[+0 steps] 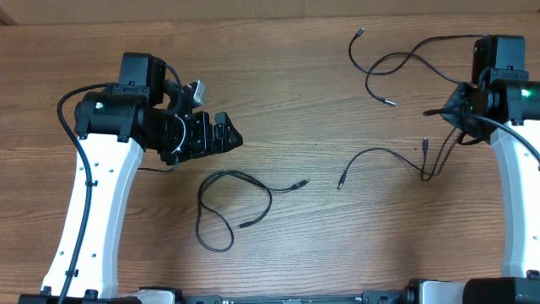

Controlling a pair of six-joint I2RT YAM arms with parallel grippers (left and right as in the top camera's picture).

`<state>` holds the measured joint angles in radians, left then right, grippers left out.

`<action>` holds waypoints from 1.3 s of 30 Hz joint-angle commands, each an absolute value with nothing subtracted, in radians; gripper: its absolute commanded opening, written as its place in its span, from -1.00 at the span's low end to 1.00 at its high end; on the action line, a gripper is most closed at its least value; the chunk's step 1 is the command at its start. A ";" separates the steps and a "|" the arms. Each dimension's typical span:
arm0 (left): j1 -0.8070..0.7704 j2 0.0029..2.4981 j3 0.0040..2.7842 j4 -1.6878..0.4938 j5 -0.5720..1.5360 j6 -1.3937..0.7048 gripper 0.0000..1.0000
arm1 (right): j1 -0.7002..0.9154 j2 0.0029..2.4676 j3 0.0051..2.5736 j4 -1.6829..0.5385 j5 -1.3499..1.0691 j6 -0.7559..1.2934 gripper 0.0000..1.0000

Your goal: Untangle cables

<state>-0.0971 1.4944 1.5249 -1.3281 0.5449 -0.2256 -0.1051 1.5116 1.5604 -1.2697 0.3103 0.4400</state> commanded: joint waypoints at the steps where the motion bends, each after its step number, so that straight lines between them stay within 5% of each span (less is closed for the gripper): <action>1: -0.101 1.498 1.525 -1.330 0.540 -0.218 0.95 | -0.109 1.499 1.559 -1.254 0.502 0.501 -0.63; 7: -0.101 1.498 1.525 -1.331 0.540 -0.217 0.95 | -0.109 1.531 1.559 -1.218 0.547 0.501 -0.60; 14: -0.101 1.498 1.525 -1.335 0.540 -0.217 0.95 | -0.136 1.604 1.559 -1.187 0.579 0.500 -0.34; 22: -0.101 1.498 1.525 -1.327 0.540 -0.217 0.98 | -0.229 1.616 1.560 -1.291 0.273 0.482 -0.04; 33: -0.101 1.498 1.525 -1.326 0.540 -0.217 1.00 | -0.246 1.631 1.440 -1.402 0.035 0.361 0.80; 39: -0.101 1.498 1.525 -1.319 0.540 -0.217 1.00 | -0.223 1.631 1.256 -1.338 -0.013 0.361 0.78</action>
<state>-0.0971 1.4944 1.5249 -1.3266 0.5446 -0.2256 -0.2420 1.6276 1.3350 -1.3716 0.0311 0.3683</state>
